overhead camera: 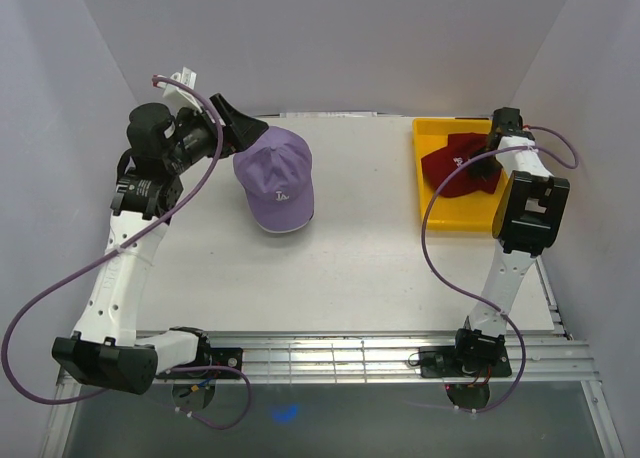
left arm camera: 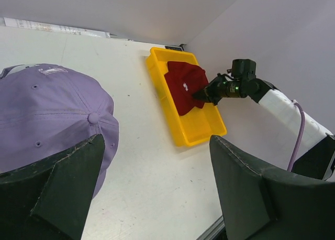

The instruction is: Stack the hats

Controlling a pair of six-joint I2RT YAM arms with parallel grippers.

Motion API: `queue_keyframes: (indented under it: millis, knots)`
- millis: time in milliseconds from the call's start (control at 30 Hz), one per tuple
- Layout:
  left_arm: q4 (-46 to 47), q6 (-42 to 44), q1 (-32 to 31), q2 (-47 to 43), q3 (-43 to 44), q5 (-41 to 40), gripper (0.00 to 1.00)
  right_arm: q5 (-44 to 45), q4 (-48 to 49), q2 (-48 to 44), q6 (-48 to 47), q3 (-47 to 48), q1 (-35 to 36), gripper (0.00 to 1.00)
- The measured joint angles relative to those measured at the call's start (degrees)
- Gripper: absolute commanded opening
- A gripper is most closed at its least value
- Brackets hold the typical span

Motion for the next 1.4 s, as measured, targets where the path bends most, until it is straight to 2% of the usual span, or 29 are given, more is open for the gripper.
queue_keyframes:
  millis: [267, 533, 767, 1100, 1400]
  knots:
    - [-0.4, 0.2, 0.0, 2.0, 0.3, 2.9, 0.95, -3.0, 1.0, -3.0, -3.2, 0.1, 0.0, 0.08]
    - [1.3, -0.5, -0.3, 3.4, 1.2, 8.2, 0.96, -9.5, 0.8, -12.8, -5.1, 3.4, 0.0, 0.08]
    - [6.9, -5.0, -1.0, 4.9, 0.8, 13.3, 0.96, -16.1, 1.3, -21.5, -5.1, 4.5, 0.2, 0.08]
    - [16.2, -13.2, -7.8, 12.5, 0.8, 16.2, 0.96, -31.6, 5.7, -28.3, -4.0, 4.1, 1.3, 0.08]
    - [18.9, -18.8, -11.8, 23.0, 4.6, 17.5, 0.95, -43.9, 10.8, -31.5, -0.6, 1.9, 5.8, 0.08]
